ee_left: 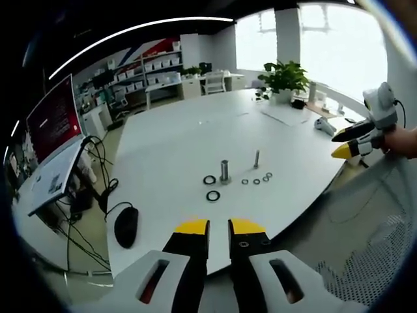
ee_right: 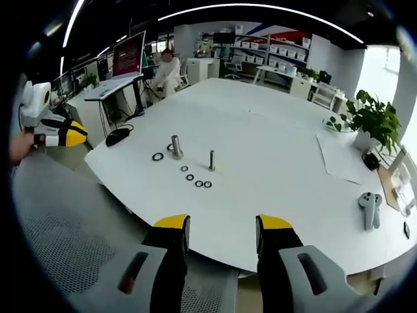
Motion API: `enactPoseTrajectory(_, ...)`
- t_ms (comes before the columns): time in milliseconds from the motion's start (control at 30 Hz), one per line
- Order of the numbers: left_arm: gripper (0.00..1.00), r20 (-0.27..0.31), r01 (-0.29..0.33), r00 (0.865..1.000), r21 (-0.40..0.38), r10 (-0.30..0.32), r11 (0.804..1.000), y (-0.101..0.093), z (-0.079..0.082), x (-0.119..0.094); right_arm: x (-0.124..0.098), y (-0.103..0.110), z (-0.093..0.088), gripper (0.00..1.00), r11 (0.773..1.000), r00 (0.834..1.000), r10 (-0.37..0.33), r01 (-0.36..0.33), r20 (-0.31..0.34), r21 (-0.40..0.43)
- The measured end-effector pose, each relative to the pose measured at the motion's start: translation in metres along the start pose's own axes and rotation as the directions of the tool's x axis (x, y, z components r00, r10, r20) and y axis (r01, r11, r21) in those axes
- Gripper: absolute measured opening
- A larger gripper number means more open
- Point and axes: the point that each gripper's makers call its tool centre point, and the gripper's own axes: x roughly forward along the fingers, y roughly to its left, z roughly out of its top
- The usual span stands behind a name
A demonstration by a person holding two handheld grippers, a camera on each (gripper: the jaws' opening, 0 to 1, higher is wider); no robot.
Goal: Place the washer onto the threaded stud by aligning its center hole with the stud, sliding it down to the base, and recovering from edge contact or off-axis alignment until the washer reaches the visible bottom stop.
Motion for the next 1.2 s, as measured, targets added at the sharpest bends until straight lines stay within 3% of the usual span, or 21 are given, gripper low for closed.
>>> enactPoseTrajectory(1200, 0.09, -0.025, -0.016, 1.0, -0.01, 0.015, 1.0, 0.003, -0.0045, 0.0013, 0.0011, -0.0022, -0.0032, 0.43, 1.0, 1.0, -0.008, 0.008, -0.008, 0.011)
